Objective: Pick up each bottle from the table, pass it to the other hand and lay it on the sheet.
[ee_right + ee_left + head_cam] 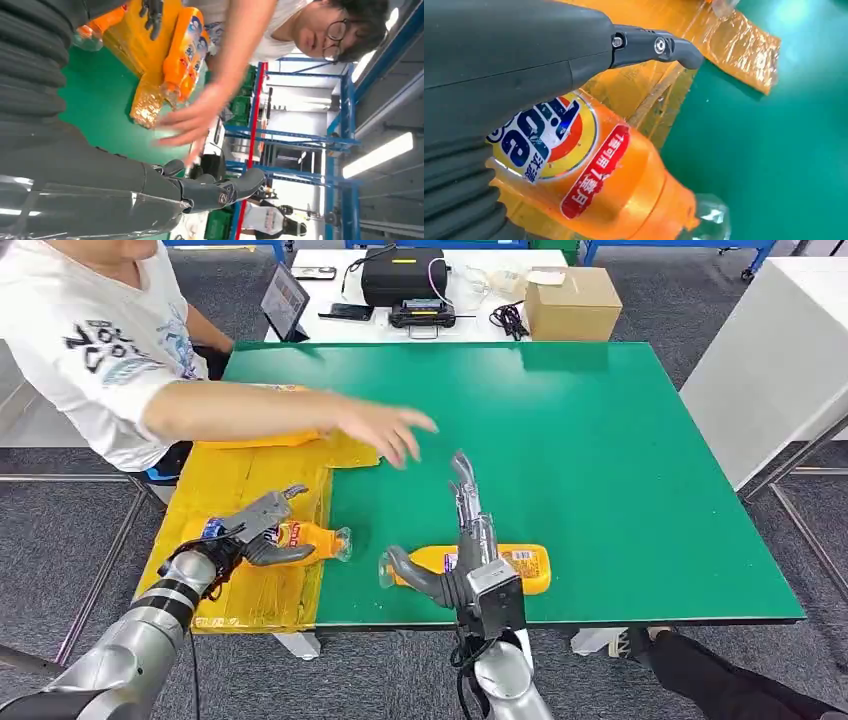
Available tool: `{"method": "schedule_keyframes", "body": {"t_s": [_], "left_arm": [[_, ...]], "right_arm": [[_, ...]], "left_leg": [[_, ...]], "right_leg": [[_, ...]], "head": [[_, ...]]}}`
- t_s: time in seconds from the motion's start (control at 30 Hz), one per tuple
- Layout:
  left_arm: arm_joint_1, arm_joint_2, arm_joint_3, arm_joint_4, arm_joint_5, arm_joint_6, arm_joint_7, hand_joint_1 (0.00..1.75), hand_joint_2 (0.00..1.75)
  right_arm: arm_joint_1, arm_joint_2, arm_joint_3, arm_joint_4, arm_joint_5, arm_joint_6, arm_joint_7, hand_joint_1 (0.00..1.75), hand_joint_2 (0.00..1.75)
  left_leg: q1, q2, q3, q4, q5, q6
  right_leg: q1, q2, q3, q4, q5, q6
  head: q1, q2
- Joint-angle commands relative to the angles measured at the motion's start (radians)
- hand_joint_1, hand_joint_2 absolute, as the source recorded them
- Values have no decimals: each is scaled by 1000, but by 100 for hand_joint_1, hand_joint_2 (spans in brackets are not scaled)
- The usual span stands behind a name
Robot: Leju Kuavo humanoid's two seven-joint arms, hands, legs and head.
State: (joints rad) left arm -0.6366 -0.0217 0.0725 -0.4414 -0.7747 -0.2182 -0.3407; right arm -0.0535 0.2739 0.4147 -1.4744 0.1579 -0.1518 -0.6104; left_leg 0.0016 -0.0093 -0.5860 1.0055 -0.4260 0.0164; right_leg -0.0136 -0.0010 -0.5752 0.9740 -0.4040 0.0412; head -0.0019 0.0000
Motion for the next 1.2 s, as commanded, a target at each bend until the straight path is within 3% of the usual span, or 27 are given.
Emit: {"method": "schedule_keyframes", "body": {"t_s": [0.03,0.3,0.47,0.5,0.53,0.6,0.7,0.8,1.17,1.2], "left_arm": [[95,-16,187,14,249,-109,-69,0,0],[98,-33,192,-20,345,-56,-63,0,0],[122,-100,195,-183,460,251,-223,0,0],[137,-113,180,-239,475,297,-250,0,175],[144,-119,179,-268,488,324,-263,0,175],[178,-122,95,-390,359,565,-351,0,175],[214,-134,50,-508,338,617,-336,0,175],[271,-120,-10,-650,259,776,-357,0,175],[295,-109,-21,-693,252,794,-357,0,175],[302,-104,-34,-713,259,822,-357,0,175]], "right_arm": [[-44,-9,-7,108,-3,-7,4,0,175],[-37,-9,-6,103,0,-23,5,0,175],[-26,-26,9,91,51,-52,27,0,175],[-28,-36,17,94,75,-57,32,0,175],[-31,-42,23,97,91,-60,37,0,175],[-42,-71,33,103,191,-108,46,0,175],[-46,-99,32,95,309,-176,66,0,175],[-95,-193,37,143,487,-132,254,0,175],[-120,-208,16,186,506,-105,268,0,175],[-132,-232,40,192,555,-87,311,0,175]], "left_leg": [[0,5,3,-3,0,-1],[0,4,0,-1,0,0],[0,1,-2,0,1,0],[0,1,-2,0,1,0],[1,2,-3,0,0,0],[1,3,-5,1,0,0],[1,1,-10,2,1,0],[1,0,-12,1,2,1],[1,0,-16,2,1,1],[0,1,-16,2,2,2]], "right_leg": [[0,5,1,-2,1,-1],[0,3,-2,-1,1,-1],[0,0,-3,-1,0,-1],[0,0,-3,-1,0,-1],[1,1,-5,-1,1,-1],[1,2,-7,-1,1,-1],[1,-1,-12,-1,1,0],[1,0,-14,-1,1,0],[1,1,-16,-1,1,-1],[1,1,-17,-1,1,0]], "head": [[0,0],[0,0],[0,0],[0,0],[0,0],[0,0],[0,0],[0,0],[0,0],[0,0]]}}
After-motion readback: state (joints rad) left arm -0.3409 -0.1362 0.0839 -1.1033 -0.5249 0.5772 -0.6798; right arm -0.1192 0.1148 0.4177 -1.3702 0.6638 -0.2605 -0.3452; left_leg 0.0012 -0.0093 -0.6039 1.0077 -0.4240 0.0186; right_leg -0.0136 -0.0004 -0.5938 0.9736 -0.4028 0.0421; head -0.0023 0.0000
